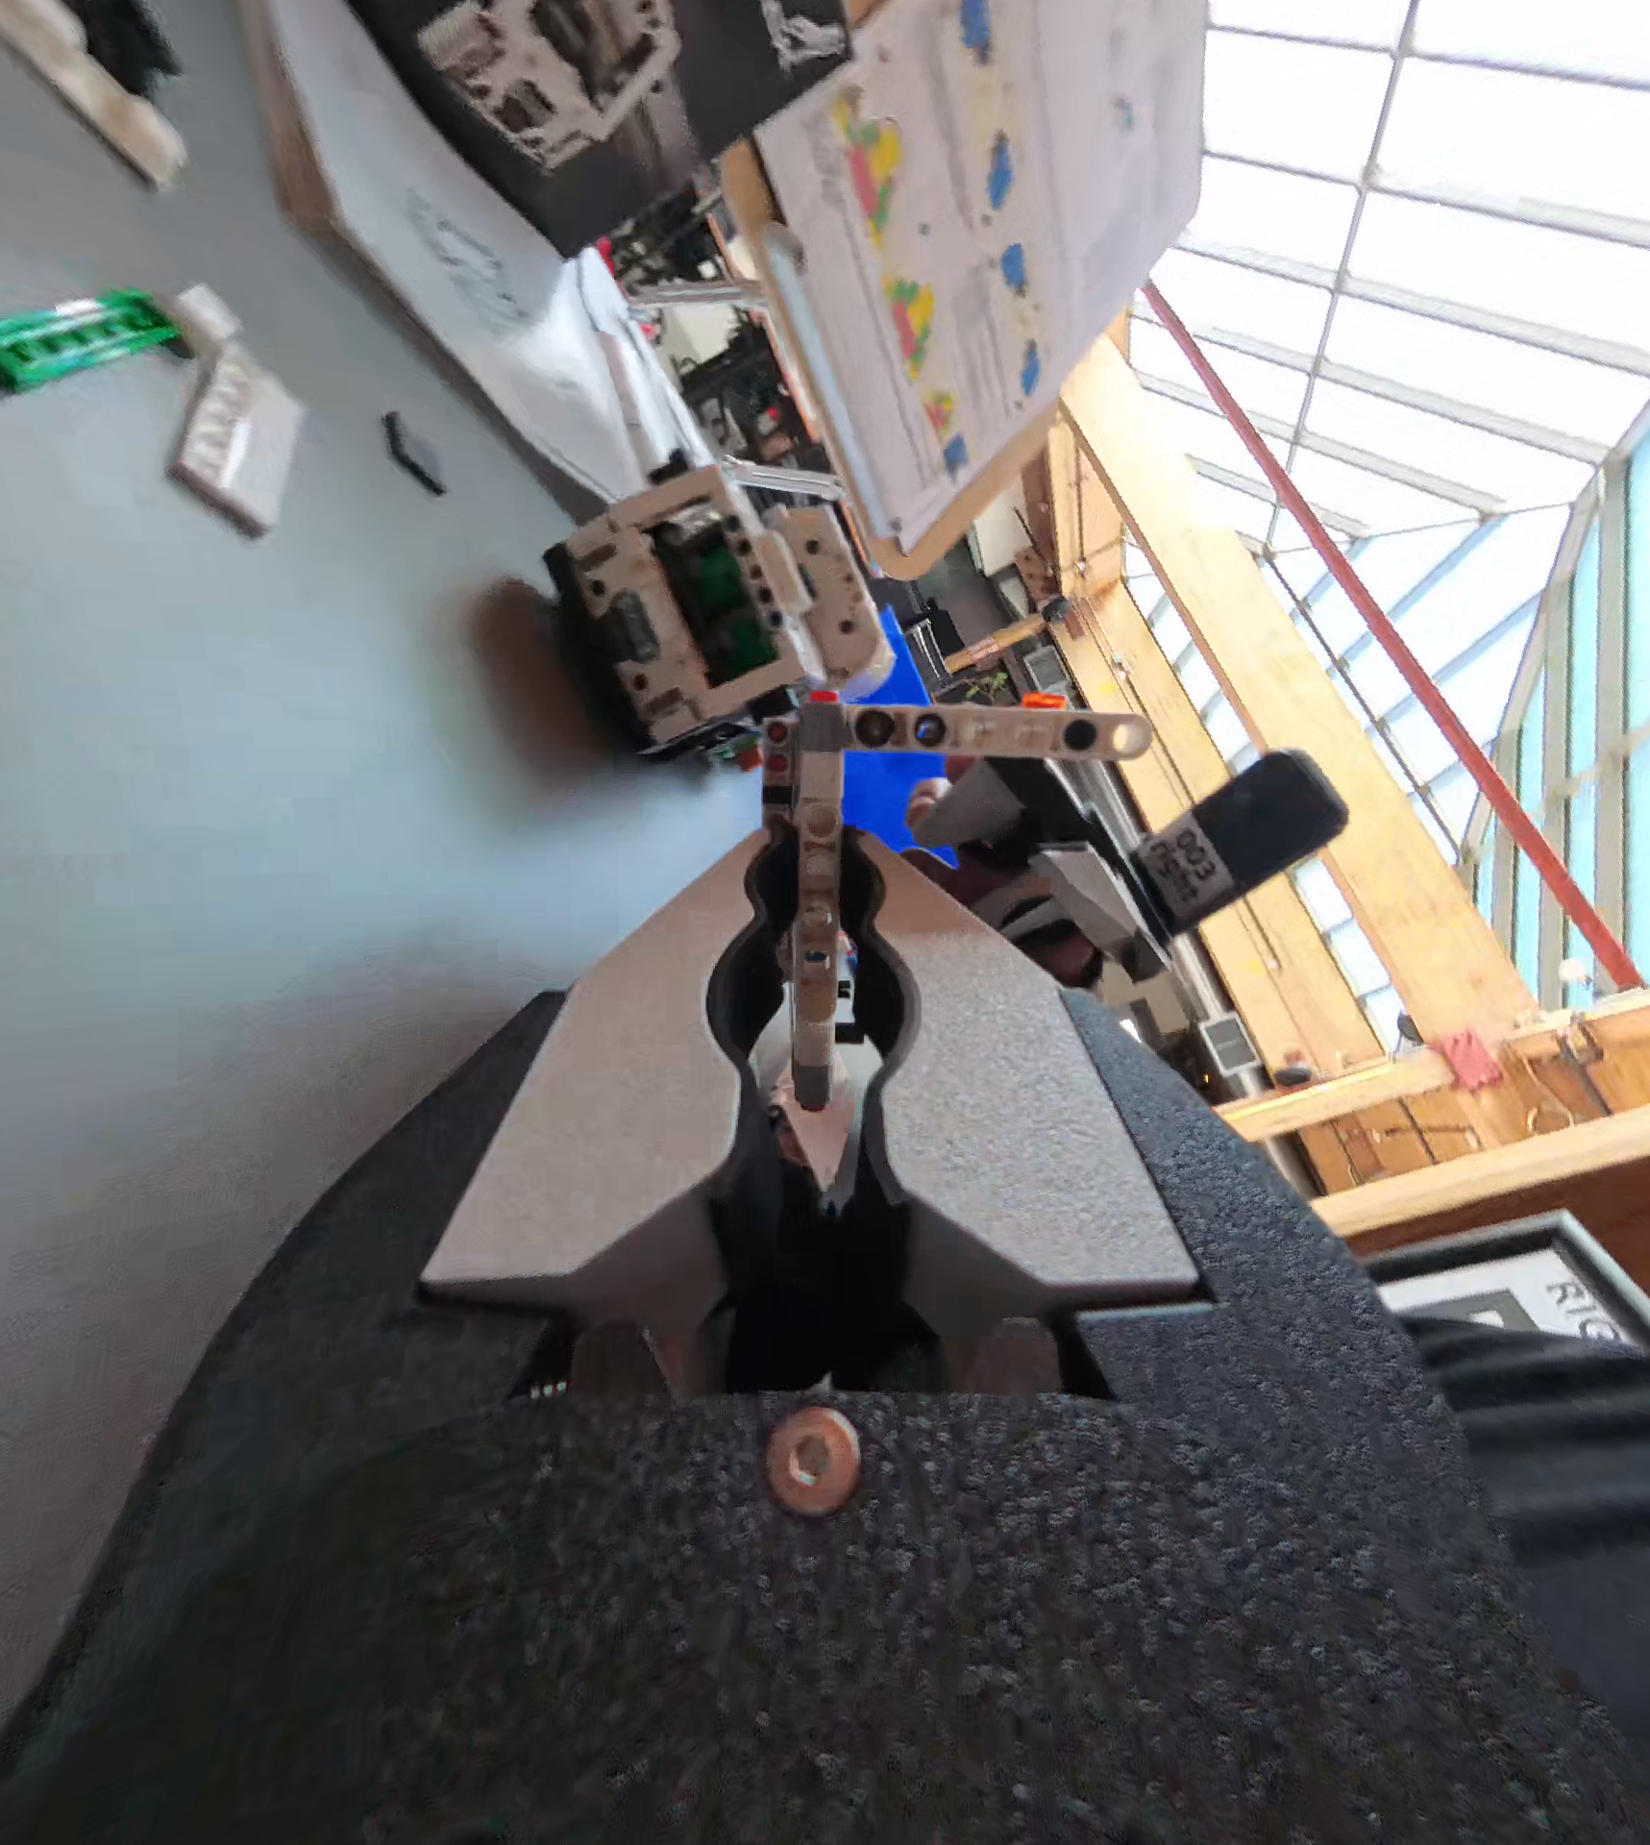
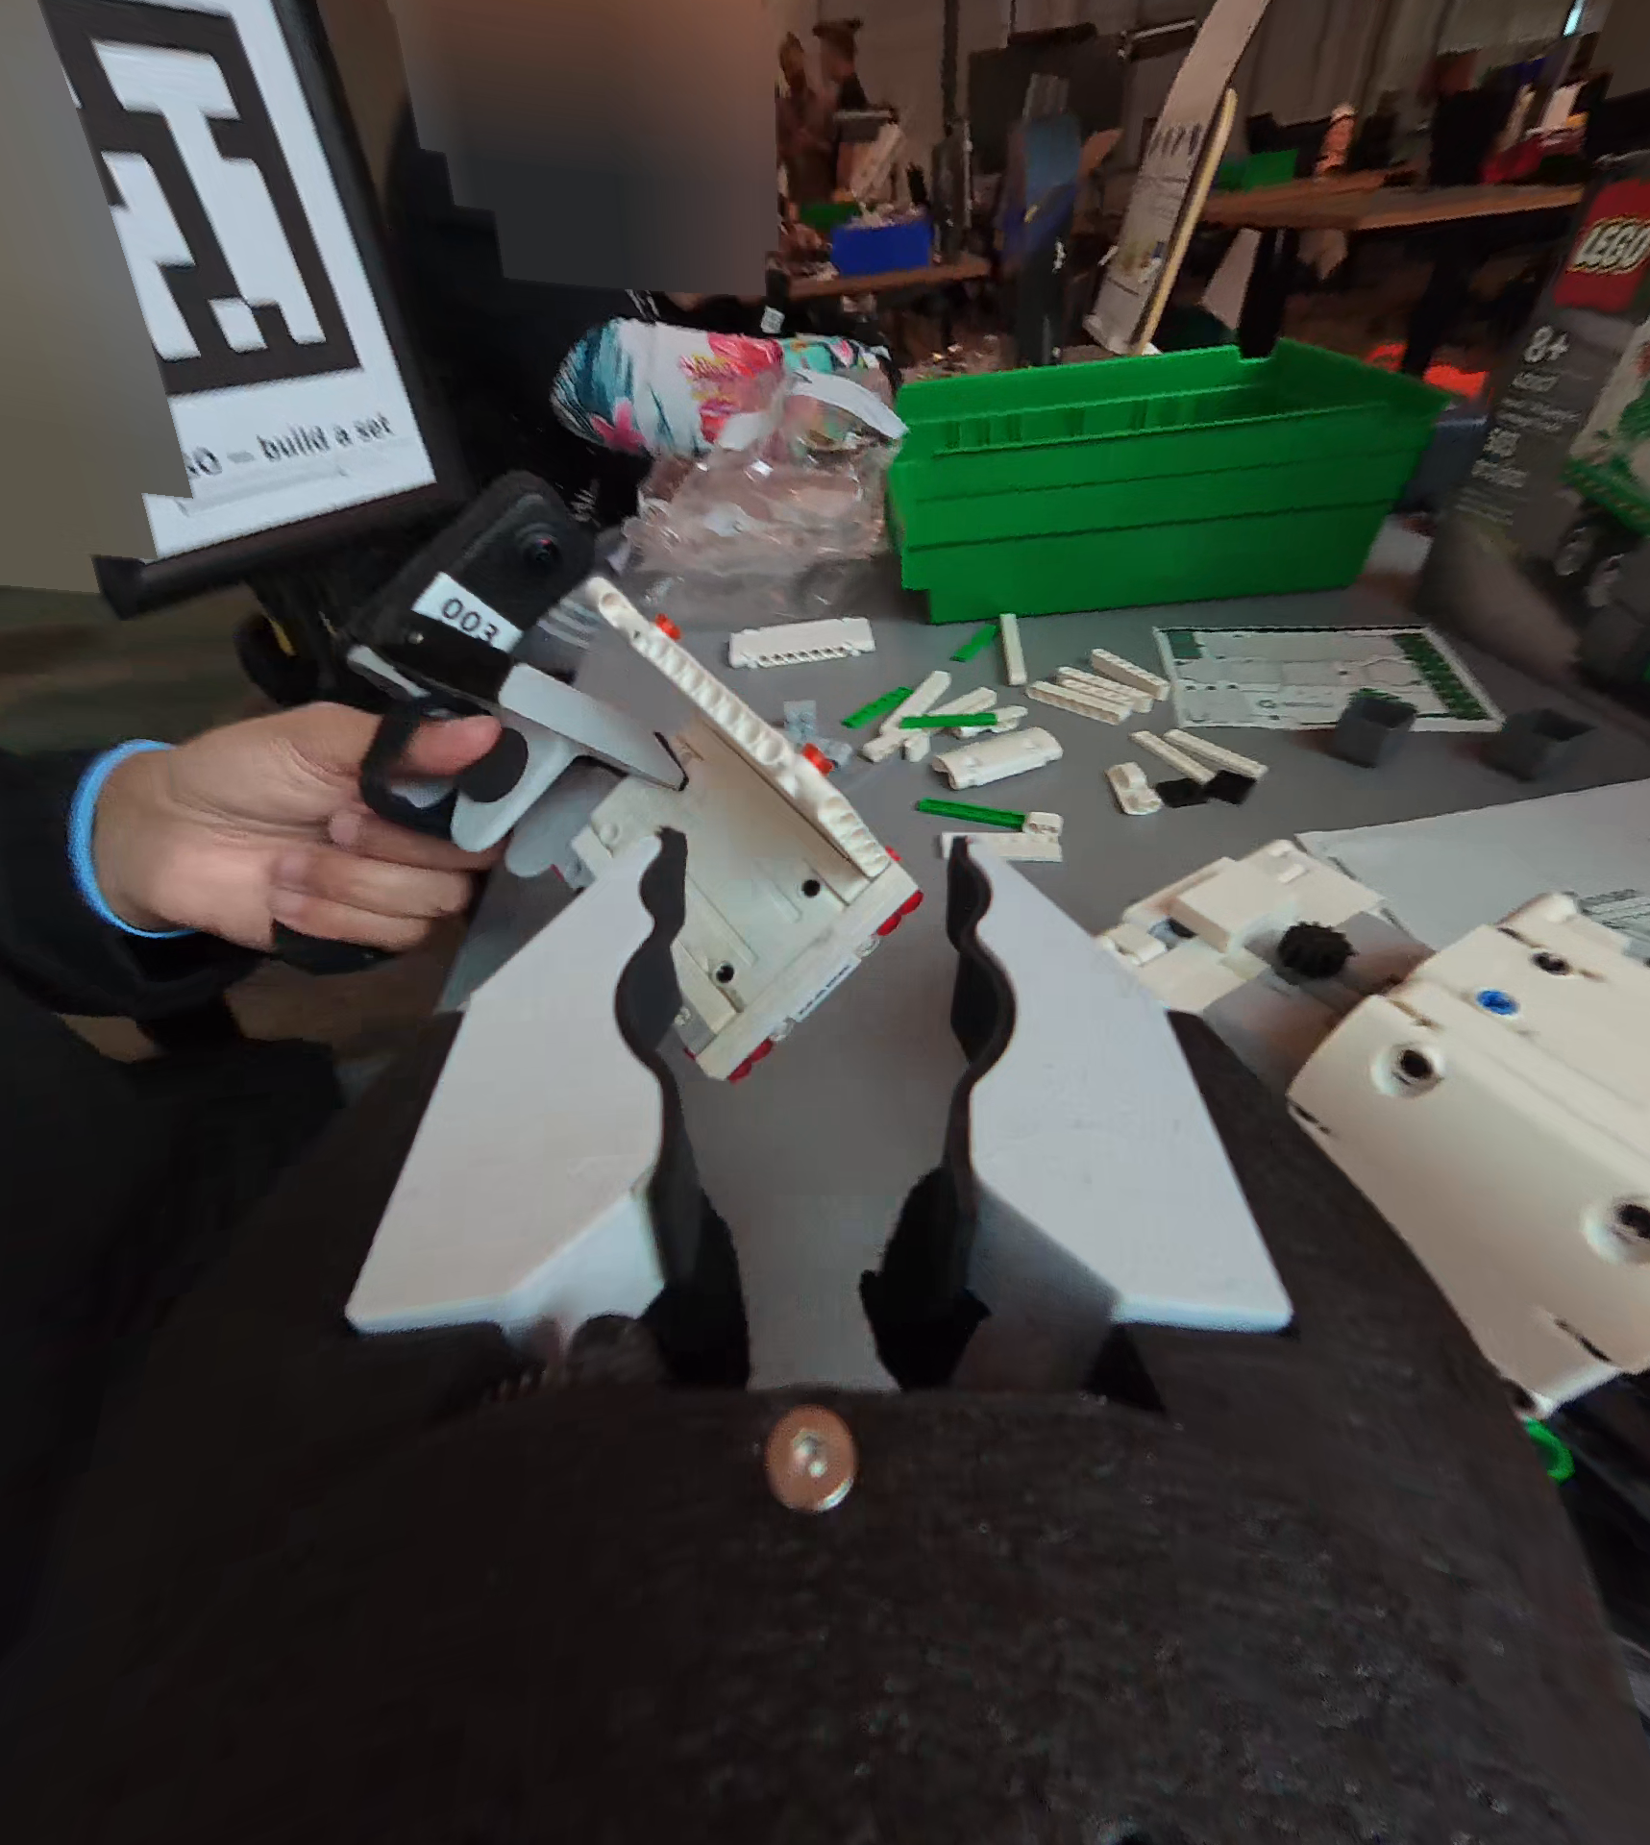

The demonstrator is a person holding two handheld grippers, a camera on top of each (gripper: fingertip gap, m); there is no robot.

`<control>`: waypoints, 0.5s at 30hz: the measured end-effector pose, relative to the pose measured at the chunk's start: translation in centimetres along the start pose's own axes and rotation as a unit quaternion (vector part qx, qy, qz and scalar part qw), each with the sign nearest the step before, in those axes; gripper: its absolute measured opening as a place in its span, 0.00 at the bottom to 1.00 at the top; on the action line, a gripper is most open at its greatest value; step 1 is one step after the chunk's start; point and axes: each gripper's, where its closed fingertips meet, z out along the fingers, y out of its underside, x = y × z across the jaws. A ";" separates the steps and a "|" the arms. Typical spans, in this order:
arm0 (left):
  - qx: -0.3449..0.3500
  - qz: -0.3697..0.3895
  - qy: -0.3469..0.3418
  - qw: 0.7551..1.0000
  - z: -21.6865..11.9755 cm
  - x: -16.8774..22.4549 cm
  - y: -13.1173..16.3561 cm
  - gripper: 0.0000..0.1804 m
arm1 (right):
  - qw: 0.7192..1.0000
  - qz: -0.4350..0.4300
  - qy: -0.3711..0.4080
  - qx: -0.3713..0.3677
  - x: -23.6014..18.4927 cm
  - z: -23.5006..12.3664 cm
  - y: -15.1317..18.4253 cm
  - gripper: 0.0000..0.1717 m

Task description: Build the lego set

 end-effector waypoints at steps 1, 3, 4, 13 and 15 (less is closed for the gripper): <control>0.009 -0.020 -0.017 1.000 -0.2 -1.1 -0.3 0.03 | 0.999 -0.020 0.017 -0.017 0.3 0.0 0.4 0.29; 0.017 -0.045 -0.049 0.998 -0.5 -2.7 -0.5 0.03 | 0.997 -0.043 0.030 -0.051 0.2 0.2 1.3 0.28; 0.017 -0.053 -0.061 0.997 -0.5 -3.2 -0.5 0.03 | 0.995 -0.055 0.034 -0.070 0.1 0.5 1.9 0.28; -0.048 -0.069 -0.090 0.992 0.6 -3.3 1.9 0.04 | 0.955 -0.208 0.068 -0.199 0.0 2.8 4.9 0.21; -0.054 -0.058 -0.088 0.993 0.6 -3.3 2.1 0.04 | 0.939 -0.253 0.072 -0.220 0.6 3.4 4.3 0.19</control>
